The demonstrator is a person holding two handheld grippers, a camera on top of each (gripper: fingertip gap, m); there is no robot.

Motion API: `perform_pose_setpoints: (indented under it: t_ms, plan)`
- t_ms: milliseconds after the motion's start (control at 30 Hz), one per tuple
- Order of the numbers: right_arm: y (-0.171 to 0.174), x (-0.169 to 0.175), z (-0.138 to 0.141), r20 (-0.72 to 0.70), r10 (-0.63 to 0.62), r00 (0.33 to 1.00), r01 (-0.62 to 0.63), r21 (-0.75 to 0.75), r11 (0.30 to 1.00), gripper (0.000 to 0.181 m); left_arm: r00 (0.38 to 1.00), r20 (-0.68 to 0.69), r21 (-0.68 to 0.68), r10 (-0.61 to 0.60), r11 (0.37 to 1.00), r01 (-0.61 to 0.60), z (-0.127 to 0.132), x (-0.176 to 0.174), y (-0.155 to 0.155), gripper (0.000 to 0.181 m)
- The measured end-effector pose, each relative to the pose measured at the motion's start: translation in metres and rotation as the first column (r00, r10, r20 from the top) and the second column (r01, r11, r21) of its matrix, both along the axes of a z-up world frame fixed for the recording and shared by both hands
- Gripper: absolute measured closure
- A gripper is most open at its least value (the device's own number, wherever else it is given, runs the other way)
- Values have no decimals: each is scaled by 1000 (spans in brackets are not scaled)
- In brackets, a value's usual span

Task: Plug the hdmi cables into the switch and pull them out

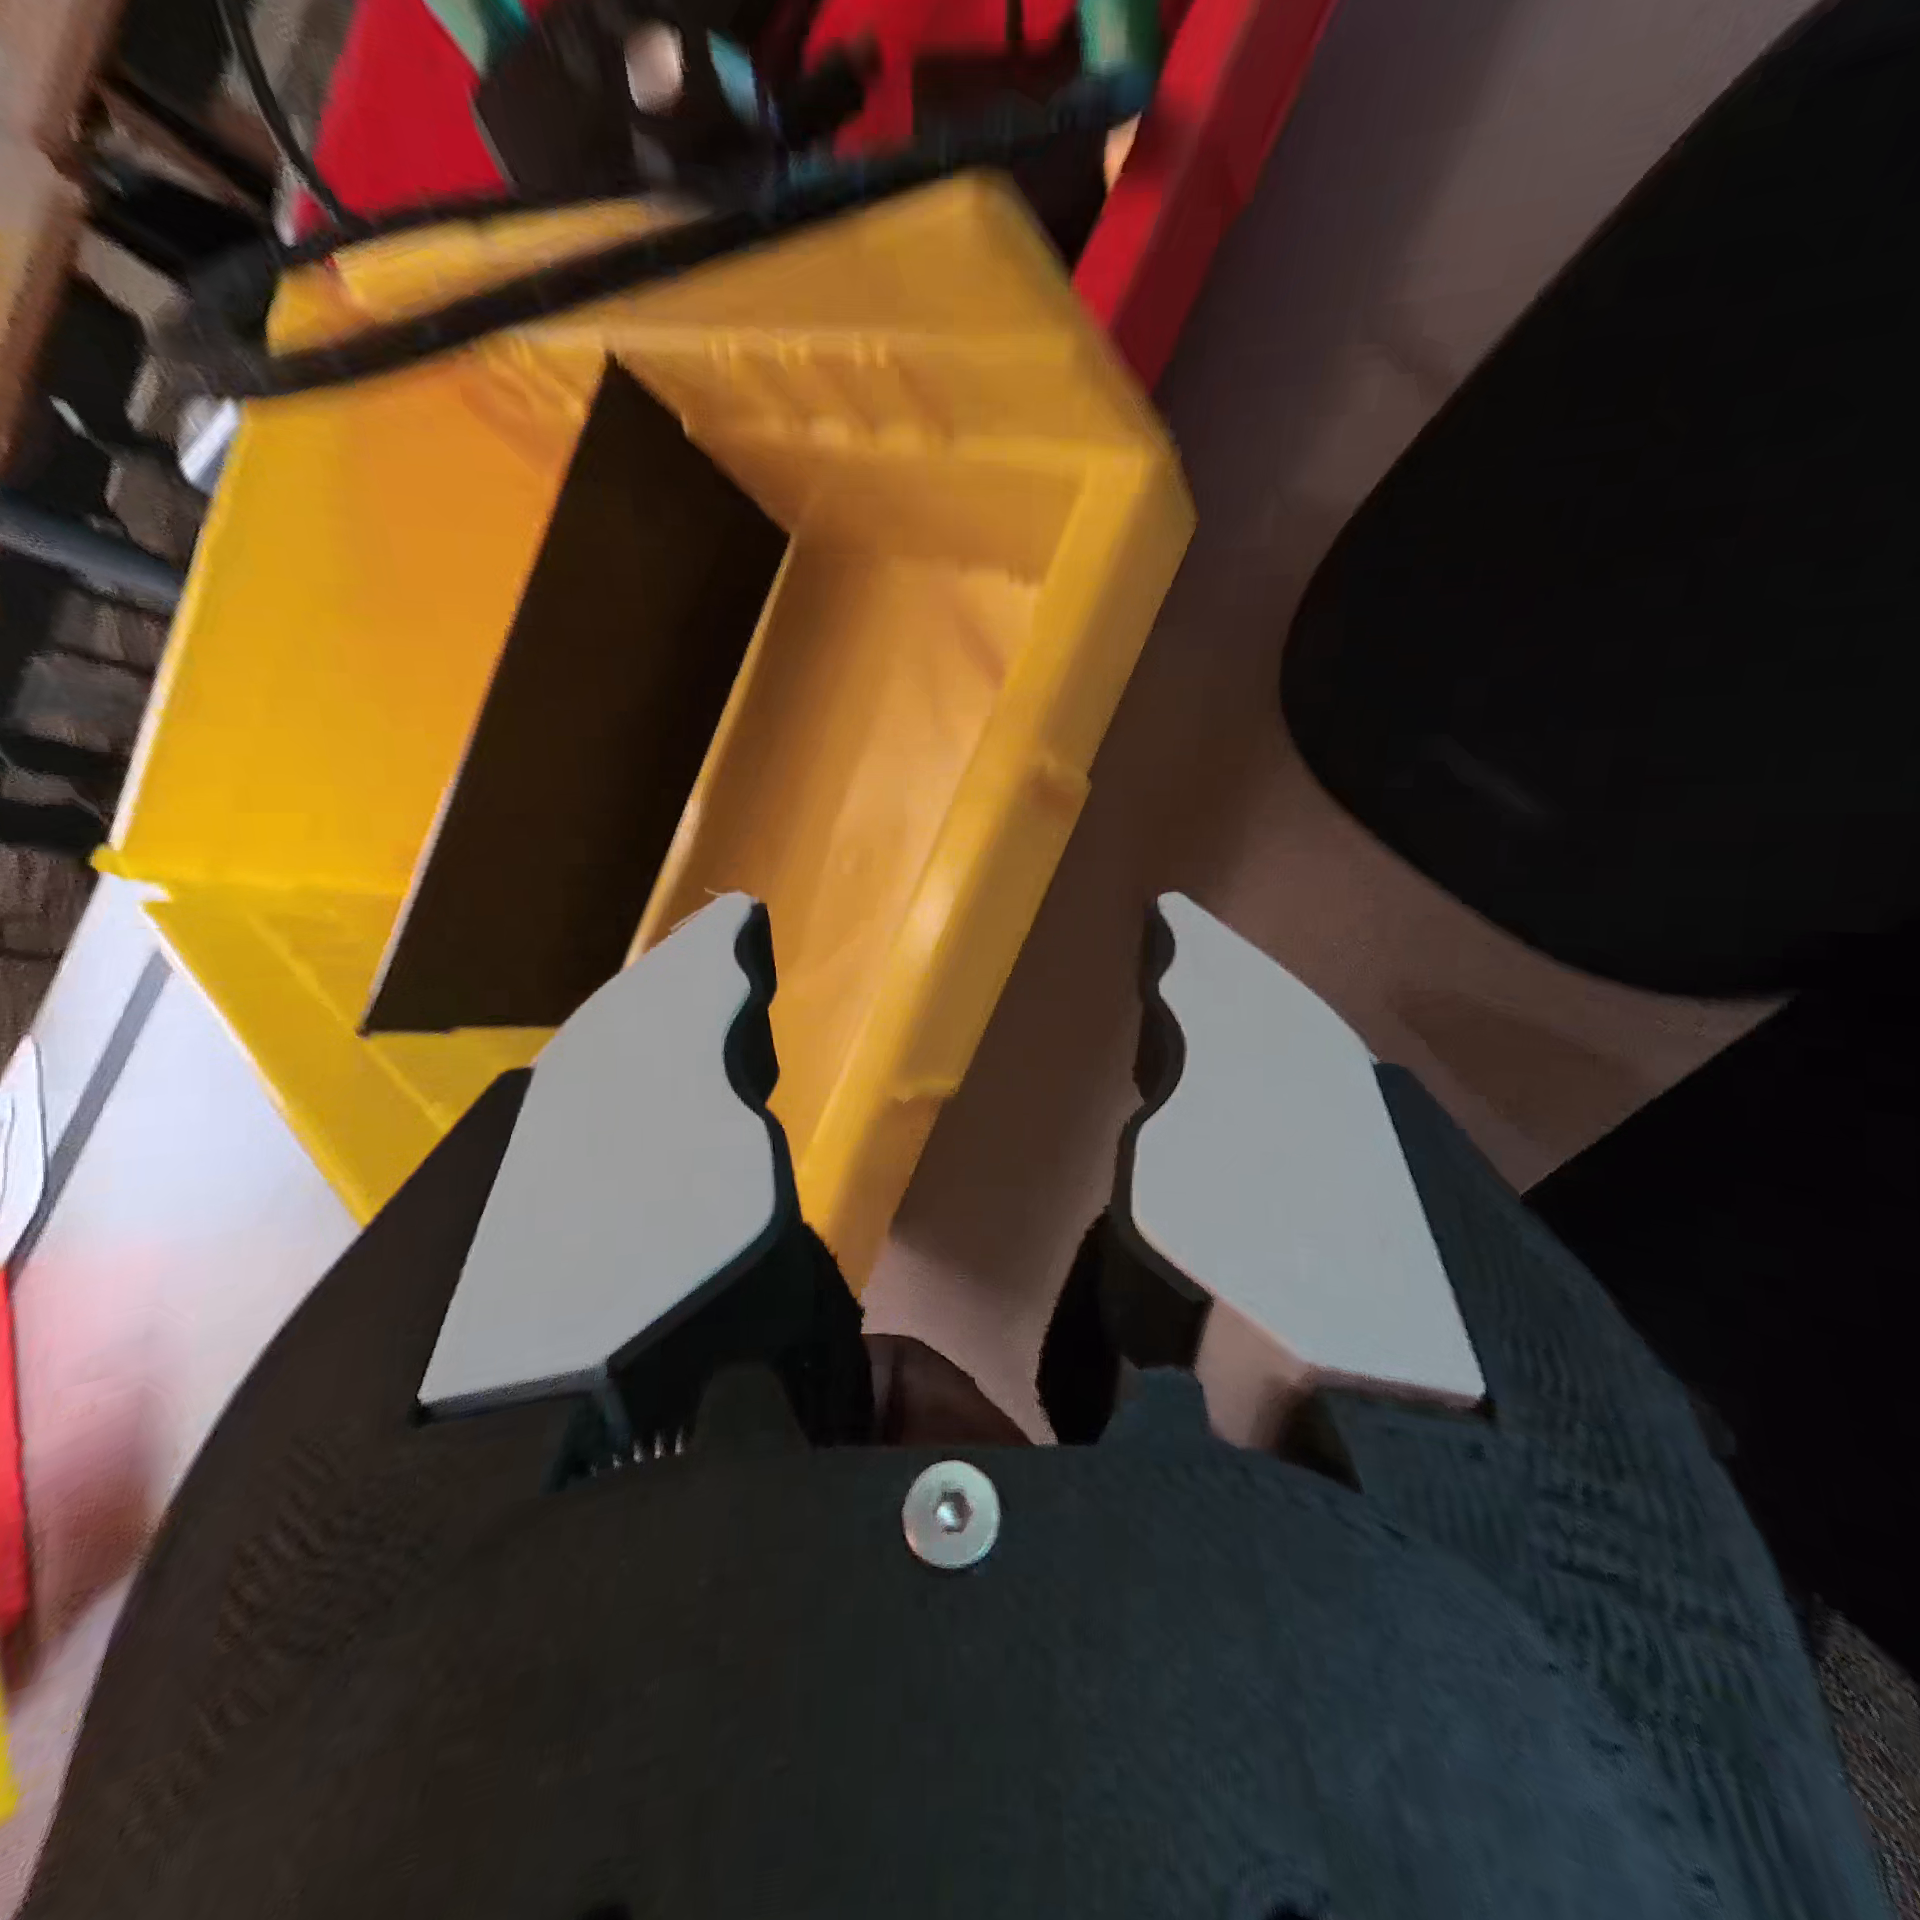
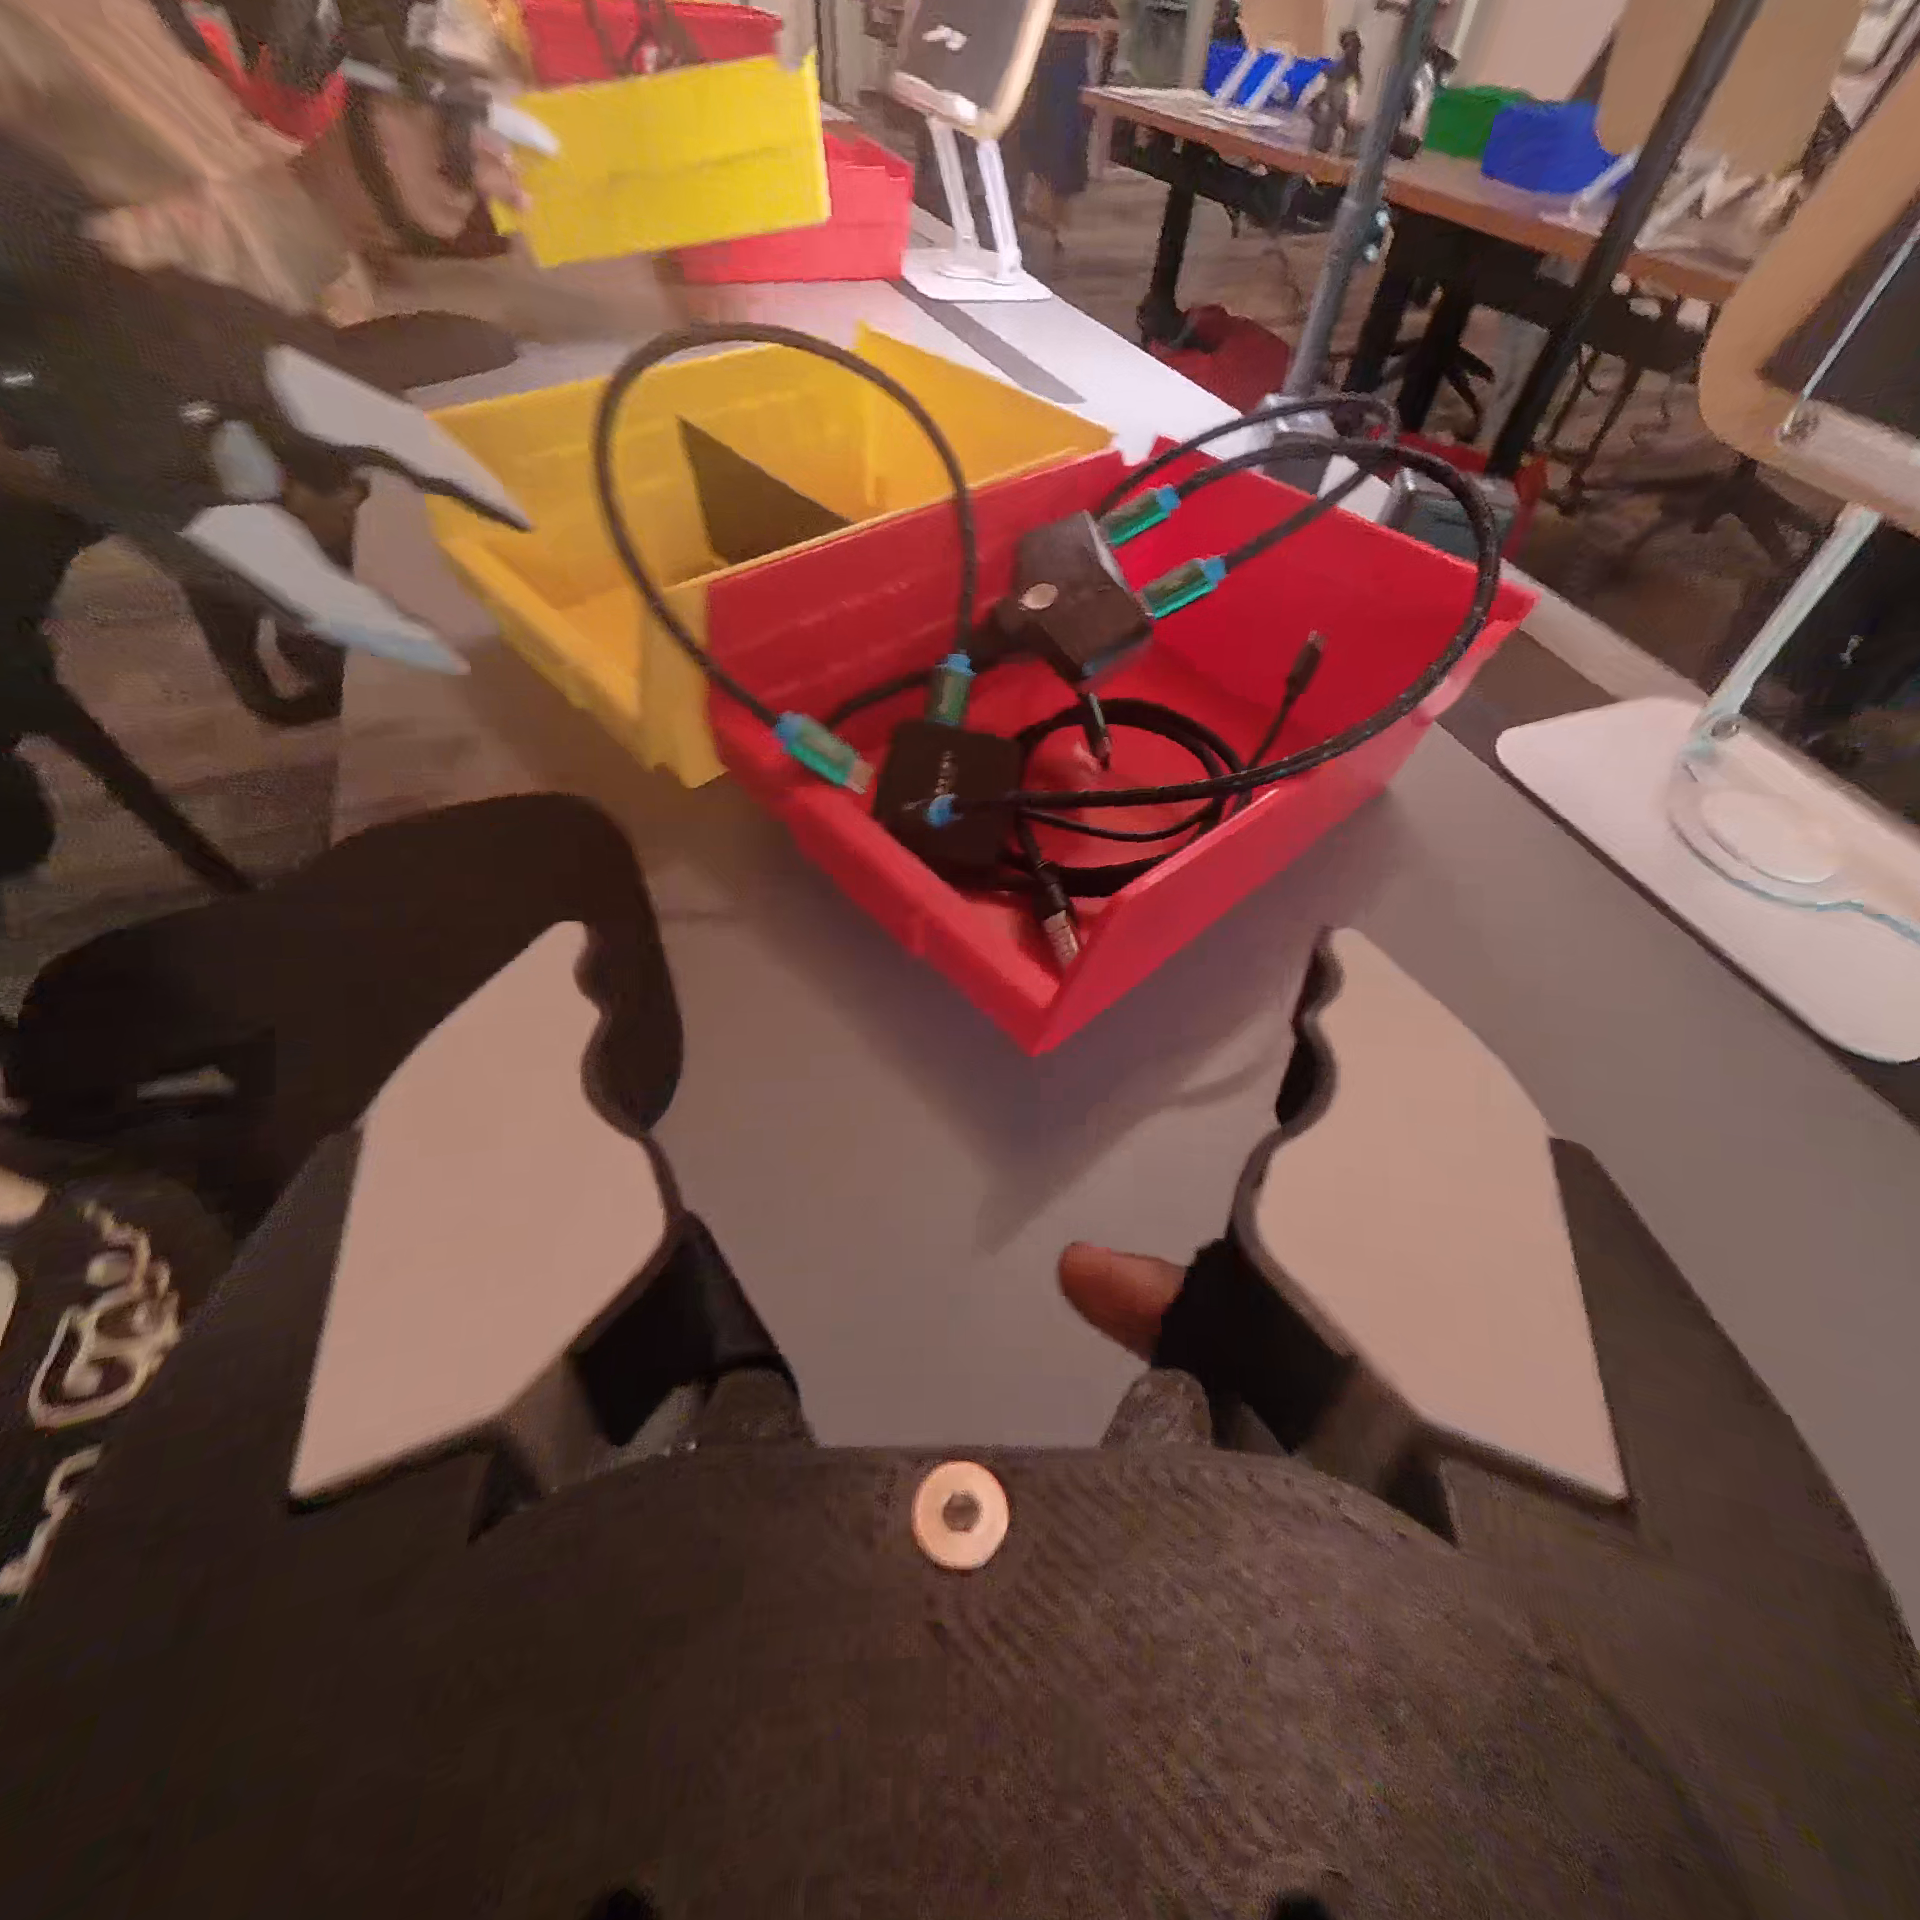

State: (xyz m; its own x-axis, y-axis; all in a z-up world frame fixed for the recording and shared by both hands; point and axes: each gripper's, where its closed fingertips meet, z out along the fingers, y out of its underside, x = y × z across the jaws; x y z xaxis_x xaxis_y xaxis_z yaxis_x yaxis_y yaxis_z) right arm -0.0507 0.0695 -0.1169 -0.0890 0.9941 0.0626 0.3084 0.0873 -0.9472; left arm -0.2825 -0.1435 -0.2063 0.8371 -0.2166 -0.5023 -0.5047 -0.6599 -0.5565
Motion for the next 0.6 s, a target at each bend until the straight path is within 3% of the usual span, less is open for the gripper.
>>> perform_pose_setpoints:
  t_ms: [33, 233, 600]
  plan:
    - [-6, 11, 2, -16, 11, 1000, -10, 43, 999, 56, 1000, -7, -21, 25, 999, -25, -9, -6, -1, 113]
    - [-23, 47, 21, -117, -16, 993, 33, 149, 988, 63, 990, -117, -93, 77, 992, -88, -30, -26, -2, 113]
    - [-21, 63, 37, -187, -52, 981, 94, 225, 970, 74, 973, -230, -203, 12, 977, -60, -48, -38, 9, 132]
